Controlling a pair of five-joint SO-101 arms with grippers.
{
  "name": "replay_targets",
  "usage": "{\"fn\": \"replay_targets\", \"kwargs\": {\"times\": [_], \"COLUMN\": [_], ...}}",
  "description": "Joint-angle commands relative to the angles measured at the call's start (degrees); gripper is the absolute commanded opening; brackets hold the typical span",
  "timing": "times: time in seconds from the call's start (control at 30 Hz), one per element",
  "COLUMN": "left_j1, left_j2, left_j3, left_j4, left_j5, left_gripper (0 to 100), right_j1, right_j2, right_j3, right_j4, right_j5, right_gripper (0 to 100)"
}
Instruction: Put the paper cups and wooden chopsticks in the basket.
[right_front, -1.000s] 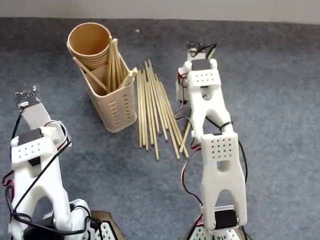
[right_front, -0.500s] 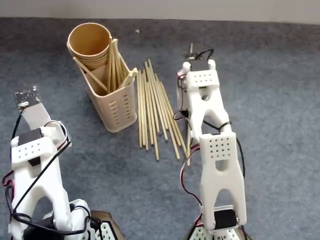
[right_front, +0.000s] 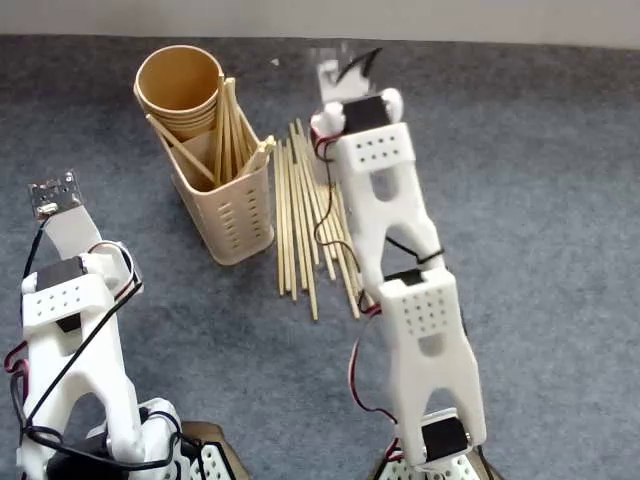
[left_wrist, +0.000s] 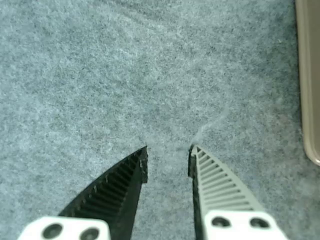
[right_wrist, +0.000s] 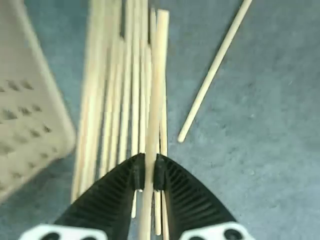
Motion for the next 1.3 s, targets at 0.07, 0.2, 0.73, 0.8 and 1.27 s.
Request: {"fn": "replay_targets", "kwargs": {"times": [0.07,0.2,0.73,0.8,1.27], "left_j1": [1.2,2.4,2.4,2.4,2.4], "left_j2": [-0.8,-0.6,-0.5,-0.5,-0.5], "left_j3": [-0.3,-0.3,-0.2,-0.1,1.7], "left_j4": [-0.4,-0.4,-0.6,-0.6,-3.4], "left_j5": [-0.5,-0.5,-0.6,-0.6,-0.6], "left_gripper": [17,16,16,16,16], "right_j1": [-2.5,-7.9,-16.8,-16.8,-16.7], "right_j2": [-16.3,-18.9,-10.8,-6.5,-8.4], "right_j3": [-11.1,-21.8,-24.7,-24.7,-24.7], "right_j4": [-3.7,-15.3,-25.2,-25.1,-0.6], "right_j5": [0.4,0.4,0.5,0.4,10.9], "right_gripper": [0.5,0.5,0.5,0.5,22.7]}}
